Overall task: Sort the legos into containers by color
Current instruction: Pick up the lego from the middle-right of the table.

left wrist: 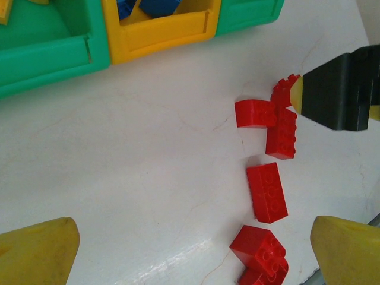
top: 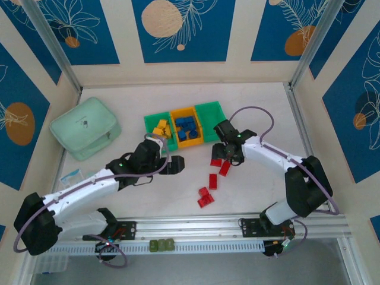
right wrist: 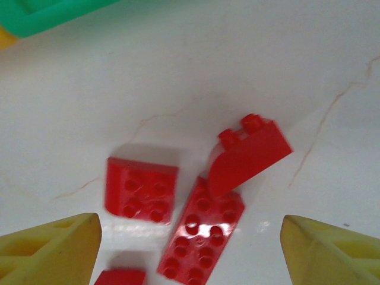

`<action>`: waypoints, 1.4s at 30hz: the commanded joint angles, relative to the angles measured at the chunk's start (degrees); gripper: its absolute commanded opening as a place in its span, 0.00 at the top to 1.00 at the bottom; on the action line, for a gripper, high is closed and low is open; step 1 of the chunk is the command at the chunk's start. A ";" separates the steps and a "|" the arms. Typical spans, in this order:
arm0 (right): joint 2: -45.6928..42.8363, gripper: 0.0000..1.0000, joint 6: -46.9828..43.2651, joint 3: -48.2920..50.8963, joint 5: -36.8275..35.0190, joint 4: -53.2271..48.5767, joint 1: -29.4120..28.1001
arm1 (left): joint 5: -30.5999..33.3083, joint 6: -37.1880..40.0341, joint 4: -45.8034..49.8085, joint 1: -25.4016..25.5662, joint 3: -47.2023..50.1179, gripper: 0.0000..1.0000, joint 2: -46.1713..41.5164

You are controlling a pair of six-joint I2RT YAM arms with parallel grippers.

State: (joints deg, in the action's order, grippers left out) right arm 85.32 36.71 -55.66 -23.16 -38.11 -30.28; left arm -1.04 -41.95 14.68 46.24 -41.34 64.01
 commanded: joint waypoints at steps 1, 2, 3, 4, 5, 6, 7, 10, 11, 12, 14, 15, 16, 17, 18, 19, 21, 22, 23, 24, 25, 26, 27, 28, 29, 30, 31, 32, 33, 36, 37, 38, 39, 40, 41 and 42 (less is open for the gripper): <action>1.25 0.19 1.62 1.77 1.71 3.36 3.24 | 1.04 -0.50 -2.55 0.75 -0.39 0.01 1.17; 1.89 0.19 1.53 1.67 2.11 4.01 3.91 | 0.92 -0.50 -2.88 0.79 -0.56 0.01 1.58; 2.53 0.19 1.20 1.75 2.45 4.94 4.45 | 0.63 -0.50 -3.14 0.87 -0.75 0.01 2.00; 3.05 0.19 0.84 1.68 2.58 5.62 4.81 | 0.52 -0.56 -3.31 0.87 -1.01 0.01 2.36; 3.95 0.19 0.73 1.33 2.90 5.93 5.41 | 0.59 -0.59 -3.32 0.96 -1.34 0.01 2.73; 4.72 0.19 0.65 0.98 3.72 6.45 6.02 | 0.60 -0.59 -3.22 0.96 -1.57 0.01 3.07; 5.25 0.20 0.60 0.91 4.47 7.03 6.48 | 0.60 -0.59 -3.15 1.04 -1.72 0.01 3.40; 6.94 0.22 0.80 0.31 5.99 8.11 7.08 | 0.42 -0.50 -3.34 1.05 -1.98 0.01 4.17; 7.50 0.23 1.03 0.06 5.80 8.04 7.08 | 0.34 -0.49 -3.32 1.06 -2.05 0.01 4.35; 8.11 0.24 1.33 -0.14 5.80 7.84 7.16 | 0.25 -0.41 -3.26 1.12 -2.08 0.01 4.52; 9.07 0.27 1.78 -0.33 5.92 7.69 7.17 | 0.25 -0.41 -3.20 1.05 -2.16 0.01 4.70; 9.40 0.29 1.87 -0.26 6.01 7.82 7.17 | 0.25 -0.41 -3.16 1.05 -2.16 0.01 4.74; 9.68 0.31 1.92 -0.25 6.15 7.89 7.17 | 0.25 -0.41 -3.10 1.06 -2.24 0.01 4.78; 9.95 0.33 1.96 -0.15 6.28 8.07 7.17 | 0.30 -0.26 -2.97 1.06 -2.33 0.01 4.74; 10.02 0.35 1.92 -0.06 6.20 8.19 7.23 | 0.33 -0.16 -2.75 1.06 -2.50 0.01 4.70; 10.10 0.37 1.88 0.09 6.15 8.35 7.17 | 0.42 -0.07 -2.42 1.05 -2.73 0.01 4.69; 10.08 0.42 1.62 0.37 6.08 8.74 7.26 | 0.68 0.12 -1.89 1.05 -2.95 0.01 4.61; 10.07 0.44 1.53 0.44 6.04 8.73 7.26 | 0.77 0.12 -1.75 1.09 -2.95 0.01 4.54; 10.09 0.46 1.37 0.45 6.04 8.73 7.26 | 0.83 0.14 -1.77 1.07 -2.95 0.01 4.48; 10.12 0.48 1.20 0.46 5.94 8.76 7.26 | 0.86 0.12 -1.84 1.05 -2.95 0.01 4.42; 9.97 0.50 1.10 0.42 5.85 8.75 7.32 | 0.84 0.12 -1.88 1.05 -3.04 0.01 4.54; 10.00 0.52 0.87 0.42 5.74 8.72 7.34 | 0.86 0.07 -1.77 1.09 -3.13 0.01 4.47; 9.96 0.54 0.67 0.39 5.69 8.72 7.30 | 0.87 0.12 -1.79 1.10 -3.21 0.01 4.55; 9.91 0.55 0.52 0.30 5.73 8.71 7.43 | 0.95 0.12 -1.75 1.07 -3.29 0.01 4.50; 9.79 0.57 0.39 0.20 5.66 8.55 7.43 | 0.95 0.18 -1.59 1.09 -3.37 0.01 4.55; 9.61 0.59 0.21 0.07 5.56 8.51 7.43 | 1.04 0.21 -1.42 1.05 -3.48 0.01 4.46; 9.45 0.60 0.06 0.05 5.54 8.60 7.48 | 1.12 0.25 -1.23 1.05 -3.56 0.01 4.33; 9.18 0.62 -0.12 0.09 5.63 8.70 7.43 | 1.26 0.40 -1.11 1.11 -3.64 0.01 4.19; 9.03 0.64 -0.30 0.04 5.72 8.87 7.43 | 1.38 0.47 -0.97 1.07 -3.70 0.01 4.20; 8.68 0.69 -1.14 -0.30 6.04 8.90 7.43 | 1.89 0.82 -0.25 1.05 -4.07 0.01 3.93; 8.57 0.70 -1.73 -0.56 6.40 8.91 7.43 | 2.05 0.97 -0.07 1.06 -4.18 0.01 3.82; 8.30 0.72 -2.23 -0.88 6.69 8.67 7.35 | 2.18 1.10 0.21 1.06 -4.35 0.01 3.74; 8.05 0.73 -2.53 -1.30 6.51 8.26 7.27 | 2.18 1.53 0.56 1.05 -4.60 0.01 3.62; 7.65 0.74 -2.98 -1.69 6.51 7.97 7.26 | 2.33 2.01 1.18 1.02 -4.90 0.01 3.34; 7.25 0.75 -3.53 -2.32 6.36 7.42 7.16 | 3.05 2.67 2.47 0.99 -5.50 0.01 3.10; 6.77 0.76 -4.09 -3.10 6.06 6.94 7.03 | 4.04 3.18 3.93 0.97 -6.07 0.01 2.74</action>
State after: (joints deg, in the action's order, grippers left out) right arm 94.63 34.68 -55.94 -17.76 -29.63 -23.18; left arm 0.56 -41.04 15.05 46.76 -44.53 68.34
